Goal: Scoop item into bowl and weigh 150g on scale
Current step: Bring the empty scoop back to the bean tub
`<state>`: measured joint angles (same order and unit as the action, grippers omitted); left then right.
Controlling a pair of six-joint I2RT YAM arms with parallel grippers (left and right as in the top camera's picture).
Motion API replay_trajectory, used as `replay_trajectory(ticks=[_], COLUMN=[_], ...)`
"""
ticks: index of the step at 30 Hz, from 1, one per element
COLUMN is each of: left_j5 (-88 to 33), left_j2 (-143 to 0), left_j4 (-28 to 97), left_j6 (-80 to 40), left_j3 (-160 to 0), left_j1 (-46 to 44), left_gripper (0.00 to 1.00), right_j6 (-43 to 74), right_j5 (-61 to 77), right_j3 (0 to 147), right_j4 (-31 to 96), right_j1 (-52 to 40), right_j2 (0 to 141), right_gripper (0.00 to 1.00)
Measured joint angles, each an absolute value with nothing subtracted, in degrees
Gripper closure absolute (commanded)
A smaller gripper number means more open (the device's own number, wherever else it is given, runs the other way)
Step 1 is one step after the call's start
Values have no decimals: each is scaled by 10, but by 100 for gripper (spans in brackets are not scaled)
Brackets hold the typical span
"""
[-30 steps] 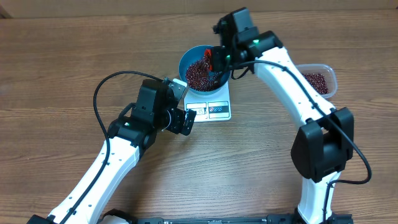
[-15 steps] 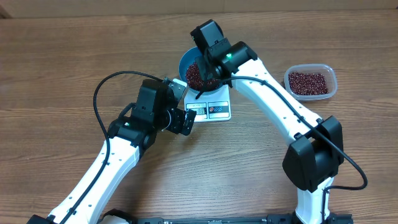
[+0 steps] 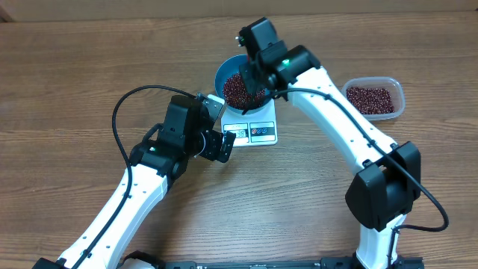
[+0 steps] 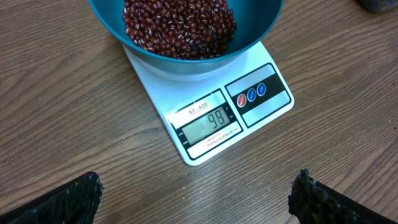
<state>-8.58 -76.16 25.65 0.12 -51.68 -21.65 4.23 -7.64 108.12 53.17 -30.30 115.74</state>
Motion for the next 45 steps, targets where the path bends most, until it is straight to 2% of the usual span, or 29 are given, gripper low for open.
replay_trajectory(ticks=[6, 13, 18, 24, 28, 34, 45], left_j5=[-86, -86, -86, -86, -86, -86, -86], left_j2=[-762, -762, -762, -762, -762, -762, -762], left_j4=[256, 256, 256, 256, 256, 256, 256], left_j6=[1, 1, 1, 1, 1, 1, 1], left_j3=[-517, -517, -517, -517, -517, -517, -517], left_j1=[-216, -216, -216, -216, -216, -216, -216], left_gripper=[1, 1, 0, 0, 0, 0, 0], right_j6=[42, 43, 25, -15, -40, -47, -9], right_j5=[1, 155, 284, 351, 315, 258, 189], right_j3=[1081, 1081, 1081, 1086, 1086, 1046, 832], right_j4=[536, 554, 611, 716, 766, 737, 531], right_j1=[-258, -183, -63, 107, 179, 216, 209], right_j2=[1153, 1120, 1080, 1053, 1053, 1050, 1051], right_gripper=[96, 96, 96, 96, 96, 96, 96])
